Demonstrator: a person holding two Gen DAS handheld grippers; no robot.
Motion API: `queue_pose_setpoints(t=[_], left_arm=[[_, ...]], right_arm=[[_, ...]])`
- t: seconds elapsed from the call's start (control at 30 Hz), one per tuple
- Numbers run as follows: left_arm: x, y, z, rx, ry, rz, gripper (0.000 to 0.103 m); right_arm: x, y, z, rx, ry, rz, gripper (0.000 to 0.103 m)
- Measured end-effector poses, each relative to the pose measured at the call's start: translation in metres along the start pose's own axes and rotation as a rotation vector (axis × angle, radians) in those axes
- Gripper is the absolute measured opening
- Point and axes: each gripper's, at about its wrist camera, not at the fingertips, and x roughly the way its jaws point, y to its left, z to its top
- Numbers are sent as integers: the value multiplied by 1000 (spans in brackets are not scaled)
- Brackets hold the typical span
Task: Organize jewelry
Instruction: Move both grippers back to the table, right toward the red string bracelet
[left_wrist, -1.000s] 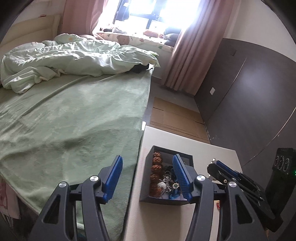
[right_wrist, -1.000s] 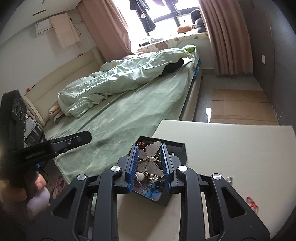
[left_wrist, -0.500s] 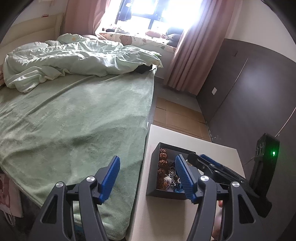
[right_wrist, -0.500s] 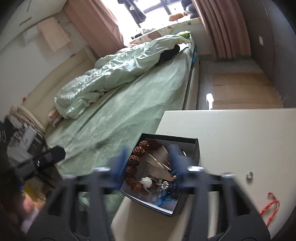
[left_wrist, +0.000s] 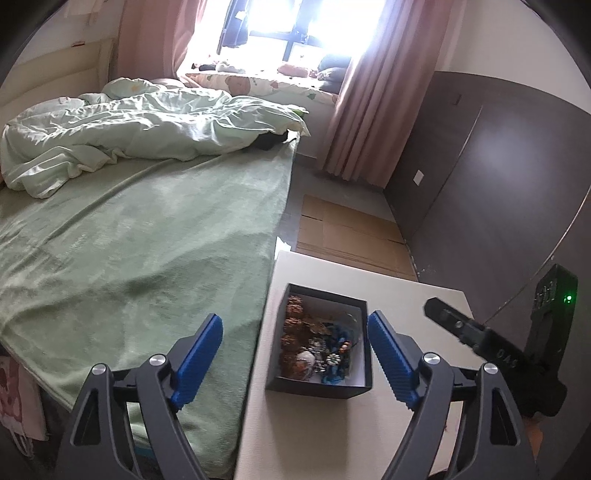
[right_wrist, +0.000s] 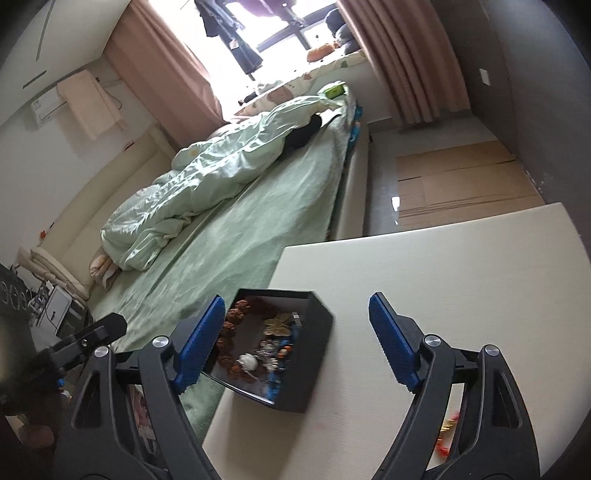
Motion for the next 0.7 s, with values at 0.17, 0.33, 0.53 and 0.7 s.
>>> queue_pose_setpoints(t=[0.17, 0.33, 0.53, 0.7], left_arm=[[10, -20, -3, 24, 8, -22, 78], [22, -43, -7, 62, 25, -53, 78], [44, -74, -14, 111, 64, -99, 71], [64, -100, -23, 160, 105, -138, 58]], right_arm=[[-18, -24, 2, 15, -1, -26, 80], [-30, -48, -1, 48, 26, -75, 80], [-42, -76, -7, 94, 72, -154, 80], [-51, -97, -17, 131, 110, -203, 73]])
